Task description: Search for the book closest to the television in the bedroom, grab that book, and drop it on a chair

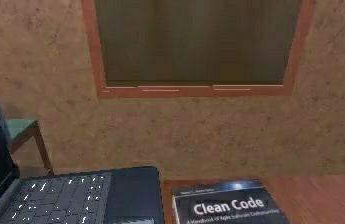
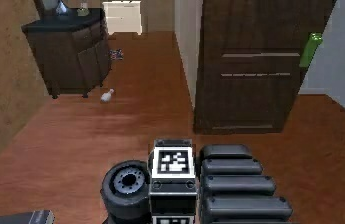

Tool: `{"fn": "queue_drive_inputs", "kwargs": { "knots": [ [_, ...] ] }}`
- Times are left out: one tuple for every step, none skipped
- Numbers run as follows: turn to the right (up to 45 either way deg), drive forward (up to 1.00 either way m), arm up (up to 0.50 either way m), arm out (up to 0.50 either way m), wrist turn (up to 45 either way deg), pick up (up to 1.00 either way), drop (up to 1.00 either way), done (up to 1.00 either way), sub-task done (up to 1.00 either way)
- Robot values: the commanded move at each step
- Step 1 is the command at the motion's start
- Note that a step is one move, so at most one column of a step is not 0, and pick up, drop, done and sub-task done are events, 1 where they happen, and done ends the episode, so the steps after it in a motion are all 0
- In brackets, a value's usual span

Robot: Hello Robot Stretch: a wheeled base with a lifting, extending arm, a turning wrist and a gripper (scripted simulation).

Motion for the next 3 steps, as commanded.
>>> {"fn": "queue_drive_inputs", "kwargs": {
  "knots": [
    [0.0,0.20,0.00,0.00,0.0,0.00,0.00,0.00,0.00],
    [45.0,0.00,0.00,0.00,0.0,0.00,0.00,0.00,0.00],
    [30.0,0.00,0.00,0.00,0.0,0.00,0.00,0.00,0.00]
  ]
}}
